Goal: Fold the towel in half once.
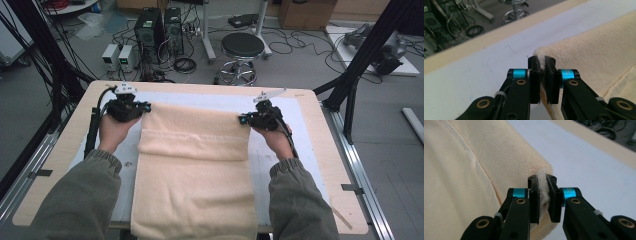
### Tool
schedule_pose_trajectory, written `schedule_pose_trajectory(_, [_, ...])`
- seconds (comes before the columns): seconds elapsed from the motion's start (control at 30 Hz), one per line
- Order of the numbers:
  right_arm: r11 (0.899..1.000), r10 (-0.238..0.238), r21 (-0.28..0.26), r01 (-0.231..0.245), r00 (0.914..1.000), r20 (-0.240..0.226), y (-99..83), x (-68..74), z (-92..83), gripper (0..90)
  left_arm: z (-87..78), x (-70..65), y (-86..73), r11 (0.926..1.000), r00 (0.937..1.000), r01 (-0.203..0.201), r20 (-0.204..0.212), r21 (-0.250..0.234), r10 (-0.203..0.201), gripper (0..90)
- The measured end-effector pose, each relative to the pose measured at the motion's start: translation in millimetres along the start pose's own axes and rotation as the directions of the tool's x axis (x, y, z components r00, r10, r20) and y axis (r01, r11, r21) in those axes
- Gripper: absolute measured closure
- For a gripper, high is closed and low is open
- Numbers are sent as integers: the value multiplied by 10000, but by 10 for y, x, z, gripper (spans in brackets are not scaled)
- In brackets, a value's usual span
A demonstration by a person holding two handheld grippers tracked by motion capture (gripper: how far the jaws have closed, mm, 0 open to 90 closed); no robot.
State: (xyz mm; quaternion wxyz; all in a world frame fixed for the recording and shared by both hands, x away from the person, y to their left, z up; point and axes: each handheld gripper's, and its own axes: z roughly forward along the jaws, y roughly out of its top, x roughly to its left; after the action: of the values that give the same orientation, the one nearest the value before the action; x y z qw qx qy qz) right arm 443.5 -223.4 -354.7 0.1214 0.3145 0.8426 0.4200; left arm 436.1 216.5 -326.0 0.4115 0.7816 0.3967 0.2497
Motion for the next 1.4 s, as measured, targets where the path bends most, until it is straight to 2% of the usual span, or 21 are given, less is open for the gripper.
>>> schedule_pose_trajectory(0.1, [9996, 280, 6, -280, 9990, 337, 140, -124, -30, 803, 65, -21, 140, 9993, 9995, -307, -111, 200, 309, 829])
schedule_pose_trajectory(0.13, [9997, 246, 22, -247, 9986, 472, 152, -156, -23, 747, 99, -39, 129, 9991, 9993, -330, -158, 260, 334, 804])
schedule_pose_trajectory(0.2, [9988, 467, 137, -477, 9969, 634, 116, -198, 8, 648, 144, -41, 59, 9982, 9991, -310, -268, 506, 324, 683])
schedule_pose_trajectory(0.23, [9979, 582, 241, -597, 9967, 574, 81, -205, 24, 623, 155, -30, 3, 9987, 9996, -190, -179, 470, 199, 660])
schedule_pose_trajectory(0.33, [9982, 377, 457, -396, 9984, 428, -45, -162, 52, 574, 169, 5, -187, 9973, 10000, -9, -39, 736, 12, 615])
schedule_pose_trajectory(0.43, [9967, 351, 732, -364, 9992, 187, -166, -113, 60, 542, 173, -1, -376, 9968, 9994, 240, 250, 764, -260, 599])
schedule_pose_trajectory(0.63, [9946, 234, 1010, -234, 9997, 11, -382, -11, 117, 504, 204, -75, -654, 9952, 9947, 267, 967, 941, -359, 578])
schedule_pose_trajectory(0.73, [9930, 203, 1169, -186, 9997, -138, -462, 41, 167, 494, 261, -104, -712, 9874, 9877, 223, 1493, 1569, -460, 539])
schedule_pose_trajectory(0.77, [9932, 134, 1162, -111, 9997, -186, -487, 59, 187, 493, 273, -122, -724, 9856, 9869, 112, 1567, 1685, -380, 534])
schedule_pose_trajectory(0.87, [9924, 16, 1234, 22, 9995, -307, -555, 111, 233, 494, 286, -189, -792, 9887, 9870, -139, 1603, 1491, -103, 534])
schedule_pose_trajectory(0.97, [9903, 43, 1392, 5, 9994, -346, -607, 131, 263, 495, 308, -205, -878, 9863, 9872, -180, 1590, 1638, -83, 531])
schedule_pose_trajectory(1.07, [9902, -3, 1396, 44, 9996, -295, -660, 161, 296, 515, 330, -203, -952, 9834, 9863, 1, 1623, 1817, -301, 532])
schedule_pose_trajectory(1.13, [9905, 24, 1375, 18, 9995, -304, -691, 171, 321, 534, 325, -224, -969, 9861, 9879, 26, 1526, 1663, -284, 539])
schedule_pose_trajectory(1.17, [9911, -24, 1333, 60, 9996, -269, -701, 172, 329, 548, 324, -236, -982, 9869, 9881, -17, 1521, 1615, -232, 557])
schedule_pose_trajectory(1.23, [9903, 53, 1387, -27, 9998, -181, -707, 187, 328, 592, 336, -254, -1005, 9838, 9891, -128, 1463, 1786, -137, 599])
schedule_pose_trajectory(1.3, [9895, -90, 1438, 126, 9996, -254, -700, 202, 345, 639, 330, -281, -1018, 9861, 9896, -181, 1435, 1652, -59, 651])
schedule_pose_trajectory(1.4, [9877, -350, 1516, 382, 9991, -235, -684, 234, 364, 706, 328, -317, -1014, 9850, 9908, -454, 1330, 1665, 232, 718])
